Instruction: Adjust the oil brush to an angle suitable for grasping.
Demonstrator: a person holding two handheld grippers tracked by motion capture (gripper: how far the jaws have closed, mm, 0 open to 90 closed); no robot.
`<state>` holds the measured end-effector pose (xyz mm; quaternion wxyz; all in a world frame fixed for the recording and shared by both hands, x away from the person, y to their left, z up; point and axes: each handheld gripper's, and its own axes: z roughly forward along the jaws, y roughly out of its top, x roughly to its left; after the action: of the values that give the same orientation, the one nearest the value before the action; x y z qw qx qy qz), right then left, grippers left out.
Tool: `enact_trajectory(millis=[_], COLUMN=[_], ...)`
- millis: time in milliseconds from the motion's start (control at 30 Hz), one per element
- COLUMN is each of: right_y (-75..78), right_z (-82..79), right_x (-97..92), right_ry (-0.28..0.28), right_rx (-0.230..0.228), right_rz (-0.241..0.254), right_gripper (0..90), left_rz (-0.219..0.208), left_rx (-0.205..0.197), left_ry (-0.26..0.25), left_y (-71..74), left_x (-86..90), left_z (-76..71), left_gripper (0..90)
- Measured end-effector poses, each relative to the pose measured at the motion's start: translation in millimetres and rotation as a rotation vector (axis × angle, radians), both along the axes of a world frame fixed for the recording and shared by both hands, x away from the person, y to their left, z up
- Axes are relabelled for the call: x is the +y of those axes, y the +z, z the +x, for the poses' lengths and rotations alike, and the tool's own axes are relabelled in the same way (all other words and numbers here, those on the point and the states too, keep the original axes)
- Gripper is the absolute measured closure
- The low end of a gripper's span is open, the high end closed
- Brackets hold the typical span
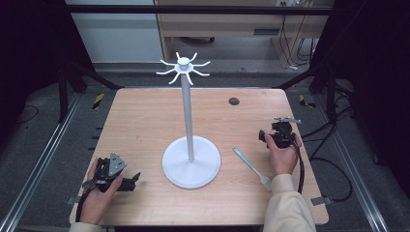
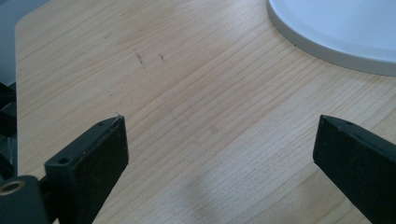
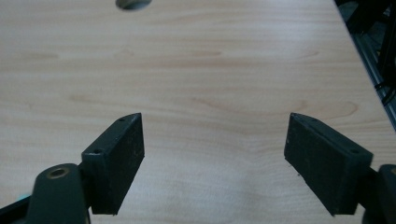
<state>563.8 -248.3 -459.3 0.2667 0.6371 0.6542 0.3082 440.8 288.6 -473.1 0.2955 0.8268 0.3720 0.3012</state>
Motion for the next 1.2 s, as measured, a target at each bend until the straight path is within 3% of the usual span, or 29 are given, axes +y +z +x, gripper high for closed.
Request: enact_trajectory(millis=[100,133,167,367,733,1000,1100,1200], right_y=[-3.1,-3.1,-3.3,-2.6,-3.8,-8.0,-9.9,-13.8], right_z=[-3.7,-3.7,-5.8,-10.3,-13.5,-16.2,-17.6,-18.5], right_x=[8.9,8.9,13.2,21.3,36.8,51.0,54.3,58.8], right_ry=[0.038,0.038,0.073,0.151,0.231,0.365,0.392,0.438], right_rx=[0.018,0.018,0.025,0.024,0.02,0.046,0.054,0.084], right_rz=[-0.065,-0.065,-0.095,-0.14,-0.149,-0.159,-0.176,-0.167], right_gripper=[25.4,25.4,29.2,36.6,54.5,74.3,78.6,85.5], left_rz=[-0.007,-0.007,-0.004,-0.001,0.008,0.006,0.004,0.005], left_rx=[-0.006,-0.007,-0.005,-0.008,-0.001,-0.002,-0.004,-0.002], left_ry=[-0.001,-0.001,-0.002,0.0,-0.008,-0.004,-0.002,-0.003], left_y=[0.1,0.1,-0.2,0.0,-0.6,-0.5,-0.2,-0.4], left_x=[-0.9,-1.1,-1.5,-1.5,-2.4,-2.0,-1.8,-1.9], left_z=[-0.4,-0.4,-0.4,-0.6,-0.5,-0.4,-0.4,-0.4], left_gripper=[3.0,3.0,3.0,3.0,4.0,3.9,3.7,3.6])
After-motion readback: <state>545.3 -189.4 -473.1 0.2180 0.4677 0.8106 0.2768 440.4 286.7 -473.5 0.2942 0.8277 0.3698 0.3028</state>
